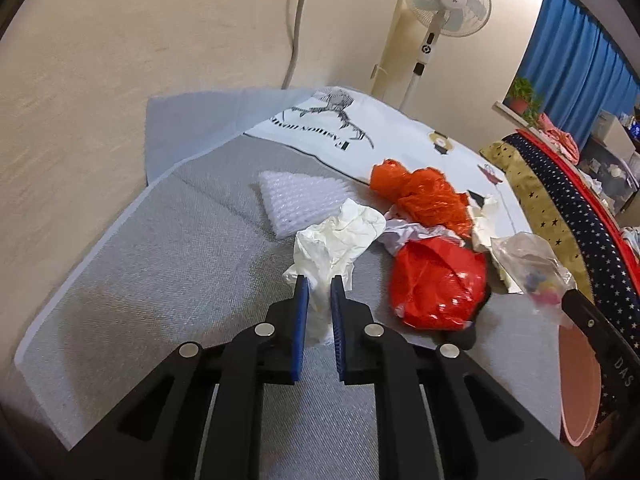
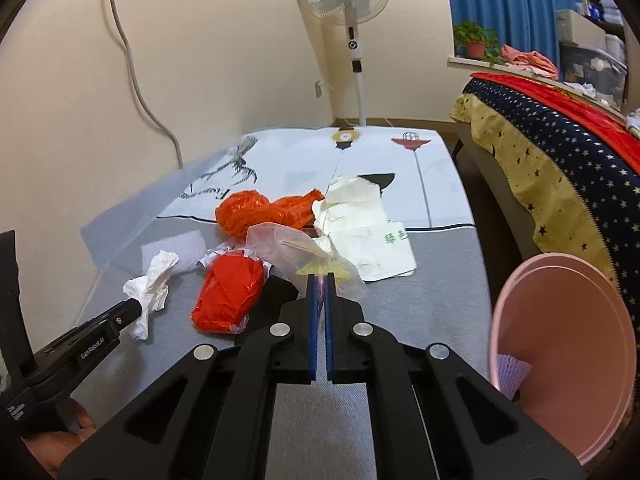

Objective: Collect trash
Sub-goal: 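Grasp white tissue with left gripper while right gripper grasps and lifts clear bag, then carry tissue in left gripper and clear bag in right gripper over pink bin, then open left gripper dropping tissue into bin while right gripper drops clear bag, then move left gripper to red plastic bag while right gripper approaches white paper bag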

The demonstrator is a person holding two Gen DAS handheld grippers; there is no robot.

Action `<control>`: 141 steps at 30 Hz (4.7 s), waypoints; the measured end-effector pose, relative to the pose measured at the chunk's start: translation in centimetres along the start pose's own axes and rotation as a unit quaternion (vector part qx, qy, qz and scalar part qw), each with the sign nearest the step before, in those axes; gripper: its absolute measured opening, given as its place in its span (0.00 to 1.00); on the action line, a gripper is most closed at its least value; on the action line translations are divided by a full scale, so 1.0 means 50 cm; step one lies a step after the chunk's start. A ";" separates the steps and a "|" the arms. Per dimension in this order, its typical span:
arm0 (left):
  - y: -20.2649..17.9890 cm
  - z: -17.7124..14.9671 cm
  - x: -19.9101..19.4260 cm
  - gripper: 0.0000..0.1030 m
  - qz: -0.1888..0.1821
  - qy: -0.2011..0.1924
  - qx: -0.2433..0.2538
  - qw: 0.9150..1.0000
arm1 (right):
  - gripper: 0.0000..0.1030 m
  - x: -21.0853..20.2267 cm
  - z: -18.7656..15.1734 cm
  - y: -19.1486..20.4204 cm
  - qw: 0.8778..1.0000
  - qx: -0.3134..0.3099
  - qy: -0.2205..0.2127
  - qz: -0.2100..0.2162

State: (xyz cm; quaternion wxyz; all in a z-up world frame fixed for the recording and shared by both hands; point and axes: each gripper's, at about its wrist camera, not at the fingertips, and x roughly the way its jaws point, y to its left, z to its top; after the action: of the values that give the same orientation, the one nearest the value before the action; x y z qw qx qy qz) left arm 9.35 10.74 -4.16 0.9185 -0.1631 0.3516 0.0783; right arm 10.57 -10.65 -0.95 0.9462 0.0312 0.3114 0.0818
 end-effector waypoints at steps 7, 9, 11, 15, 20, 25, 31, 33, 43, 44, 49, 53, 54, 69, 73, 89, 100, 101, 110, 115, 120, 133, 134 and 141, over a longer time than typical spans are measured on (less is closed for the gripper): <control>-0.021 -0.006 -0.048 0.11 -0.017 -0.021 0.012 1.000 | 0.03 -0.065 -0.002 -0.019 1.000 0.015 -0.019 -0.010; -0.029 -0.009 -0.062 0.11 -0.027 -0.030 0.015 0.999 | 0.03 -0.078 -0.003 -0.023 1.000 0.015 -0.022 -0.014; -0.039 -0.009 -0.078 0.11 -0.040 -0.042 0.019 0.998 | 0.03 -0.097 -0.003 -0.030 0.999 0.015 -0.028 -0.020; -0.066 -0.009 -0.108 0.11 -0.059 -0.060 0.038 0.996 | 0.03 -0.134 -0.002 -0.045 0.998 0.021 -0.042 -0.030; -0.099 -0.017 -0.140 0.11 -0.082 -0.072 0.055 0.993 | 0.03 -0.184 -0.002 -0.068 0.997 0.030 -0.057 -0.046; -0.137 -0.026 -0.163 0.11 -0.108 -0.078 0.070 0.989 | 0.03 -0.228 -0.002 -0.104 0.994 0.044 -0.070 -0.066; -0.184 -0.041 -0.183 0.11 -0.135 -0.081 0.087 0.984 | 0.03 -0.267 -0.005 -0.151 0.990 0.066 -0.080 -0.093; -0.200 -0.048 -0.187 0.11 -0.143 -0.080 0.092 0.982 | 0.03 -0.275 -0.007 -0.162 0.989 0.071 -0.082 -0.101; -0.284 -0.078 -0.189 0.11 -0.174 -0.069 0.112 0.976 | 0.03 -0.309 -0.016 -0.231 0.981 0.100 -0.092 -0.142; -0.291 -0.081 -0.189 0.11 -0.177 -0.068 0.114 0.975 | 0.03 -0.310 -0.017 -0.234 0.980 0.102 -0.092 -0.145; -0.335 -0.098 -0.181 0.11 -0.190 -0.062 0.129 0.971 | 0.03 -0.316 -0.021 -0.266 0.974 0.119 -0.095 -0.165; -0.366 -0.111 -0.173 0.11 -0.203 -0.056 0.139 0.968 | 0.03 -0.315 -0.024 -0.297 0.968 0.139 -0.096 -0.183; -0.375 -0.115 -0.171 0.11 -0.205 -0.056 0.144 0.967 | 0.03 -0.315 -0.025 -0.305 0.967 0.143 -0.097 -0.187; -0.468 -0.142 -0.125 0.11 -0.231 -0.036 0.167 0.958 | 0.03 -0.294 -0.037 -0.364 0.955 0.168 -0.086 -0.228; -0.481 -0.147 -0.111 0.11 -0.234 -0.029 0.168 0.957 | 0.03 -0.289 -0.040 -0.376 0.953 0.173 -0.082 -0.235; -0.513 -0.157 -0.076 0.11 -0.241 -0.013 0.169 0.956 | 0.03 -0.274 -0.052 -0.395 0.948 0.177 -0.068 -0.255; -0.525 -0.169 -0.059 0.11 -0.240 -0.002 0.171 0.956 | 0.03 -0.266 -0.057 -0.404 0.947 0.183 -0.060 -0.258; -0.526 -0.170 -0.057 0.11 -0.240 -0.001 0.170 0.956 | 0.03 -0.266 -0.058 -0.405 0.947 0.183 -0.060 -0.258; -0.545 -0.184 -0.043 0.12 -0.249 0.012 0.179 0.952 | 0.07 -0.266 -0.059 -0.419 0.944 0.192 -0.049 -0.264; -0.546 -0.189 -0.032 0.38 -0.246 0.029 0.184 0.951 | 0.40 -0.277 -0.064 -0.427 0.940 0.204 -0.052 -0.270; -0.517 -0.173 -0.045 0.38 -0.234 0.023 0.176 0.956 | 0.40 -0.288 -0.062 -0.411 0.945 0.193 -0.062 -0.256; -0.377 -0.105 -0.120 0.30 -0.207 -0.030 0.165 0.964 | 0.40 -0.308 -0.045 -0.304 0.966 0.144 -0.095 -0.193; -0.364 -0.100 -0.124 0.29 -0.202 -0.033 0.165 0.965 | 0.40 -0.308 -0.043 -0.297 0.967 0.143 -0.095 -0.189; -0.246 -0.068 -0.134 0.25 -0.156 -0.050 0.128 0.978 | 0.31 -0.284 -0.032 -0.223 0.975 0.118 -0.101 -0.159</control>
State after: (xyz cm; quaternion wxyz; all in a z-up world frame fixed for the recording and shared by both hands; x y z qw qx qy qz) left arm 5.48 -2.16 0.97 0.9492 -0.0923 0.2825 -0.1034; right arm -0.12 -24.07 4.81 0.9634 0.1006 0.2228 -0.1104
